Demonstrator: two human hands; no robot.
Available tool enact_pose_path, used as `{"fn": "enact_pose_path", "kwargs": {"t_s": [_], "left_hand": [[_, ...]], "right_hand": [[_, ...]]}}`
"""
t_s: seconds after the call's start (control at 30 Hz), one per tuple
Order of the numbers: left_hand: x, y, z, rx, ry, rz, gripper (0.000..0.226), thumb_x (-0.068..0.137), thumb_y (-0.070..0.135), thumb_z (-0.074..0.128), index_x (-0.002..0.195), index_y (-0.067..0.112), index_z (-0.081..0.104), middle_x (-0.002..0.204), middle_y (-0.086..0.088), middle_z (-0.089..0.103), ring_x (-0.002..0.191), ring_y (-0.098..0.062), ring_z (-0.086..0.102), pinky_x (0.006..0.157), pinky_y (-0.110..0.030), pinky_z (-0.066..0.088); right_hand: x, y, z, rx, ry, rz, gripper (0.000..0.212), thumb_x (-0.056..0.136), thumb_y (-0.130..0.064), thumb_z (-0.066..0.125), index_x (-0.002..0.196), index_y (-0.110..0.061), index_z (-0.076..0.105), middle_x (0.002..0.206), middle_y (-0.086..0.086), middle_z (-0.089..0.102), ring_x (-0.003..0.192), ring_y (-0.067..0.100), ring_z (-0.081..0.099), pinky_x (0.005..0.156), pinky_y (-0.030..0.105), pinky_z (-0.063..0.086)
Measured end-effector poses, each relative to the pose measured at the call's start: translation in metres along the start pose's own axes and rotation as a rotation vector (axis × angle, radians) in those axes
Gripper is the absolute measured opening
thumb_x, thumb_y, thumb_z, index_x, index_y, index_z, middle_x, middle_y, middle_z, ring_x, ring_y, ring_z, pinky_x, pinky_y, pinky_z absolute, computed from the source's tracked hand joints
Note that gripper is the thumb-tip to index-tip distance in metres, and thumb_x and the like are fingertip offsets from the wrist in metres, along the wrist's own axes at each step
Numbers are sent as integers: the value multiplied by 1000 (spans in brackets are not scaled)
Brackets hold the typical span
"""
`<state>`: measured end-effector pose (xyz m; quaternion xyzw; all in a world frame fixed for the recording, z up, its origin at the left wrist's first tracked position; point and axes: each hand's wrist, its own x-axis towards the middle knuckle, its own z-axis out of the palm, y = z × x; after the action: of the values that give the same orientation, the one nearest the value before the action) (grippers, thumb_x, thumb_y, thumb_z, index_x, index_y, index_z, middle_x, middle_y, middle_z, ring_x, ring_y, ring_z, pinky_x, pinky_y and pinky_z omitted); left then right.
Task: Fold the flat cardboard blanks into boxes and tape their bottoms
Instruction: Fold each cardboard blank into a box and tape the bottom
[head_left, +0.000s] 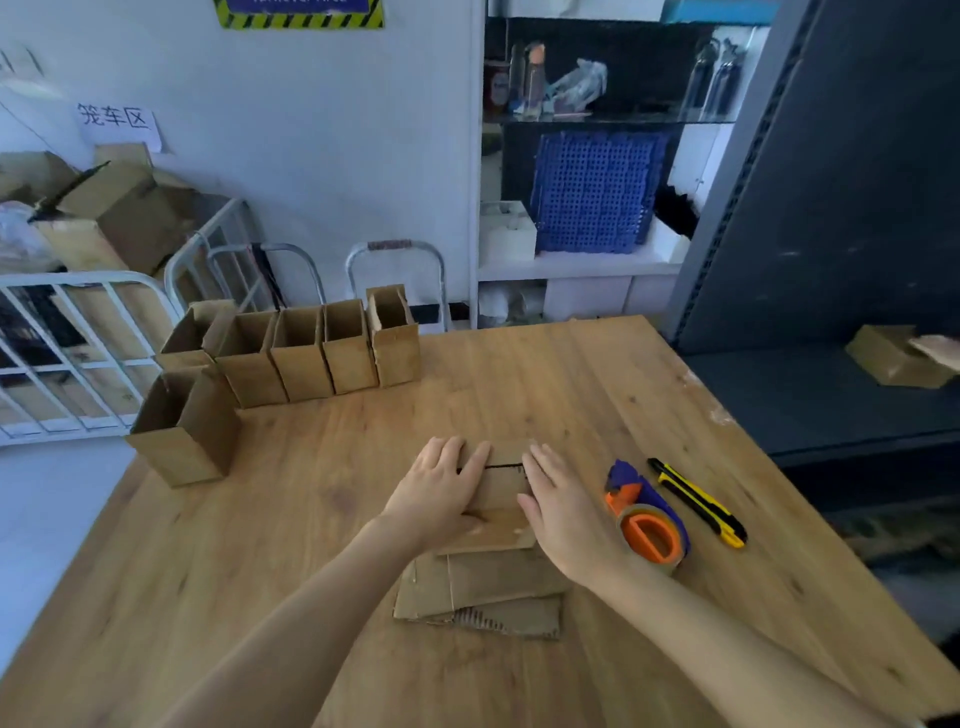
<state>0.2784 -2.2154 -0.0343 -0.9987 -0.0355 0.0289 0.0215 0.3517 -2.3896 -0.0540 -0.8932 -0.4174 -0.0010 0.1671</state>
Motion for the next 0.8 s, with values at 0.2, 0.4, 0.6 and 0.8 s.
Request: {"fn": "enact_pose_path", "kwargs": {"t_s": [0.2,0.4,0.6,0.8], "left_hand": [[-3,15,27,120,123,42,70,101,33,40,148,5,-4,160,-11,4,142,-20,-12,112,-38,-13],[-1,10,34,39,26,-34,61,103,20,23,150,8,-14,159,-6,-15,143,-14,-21,112,-30,-16],[1,10,28,1,-34,-54,68,102,24,32,151,10,-13,160,-5,-15,146,-16,-16,113,-31,-14],[1,12,25,-3,-67,-75,76,99,27,39,151,12,-15,159,-2,-17,146,-16,-18,117,-37,-10]], "right_hand": [[-10,18,16,-10,-49,67,58,103,-35,35,151,-8,18,160,6,14,148,17,9,120,30,15],[1,12,25,72,-49,69,58,102,-35,37,151,-8,20,159,6,15,147,17,11,120,31,18],[3,41,6,221,9,178,49,102,-32,37,146,-10,35,152,3,36,140,15,32,112,27,27],[-11,118,12,-25,-75,581,23,90,-3,44,111,-9,52,117,9,55,106,26,53,81,34,47]]}}
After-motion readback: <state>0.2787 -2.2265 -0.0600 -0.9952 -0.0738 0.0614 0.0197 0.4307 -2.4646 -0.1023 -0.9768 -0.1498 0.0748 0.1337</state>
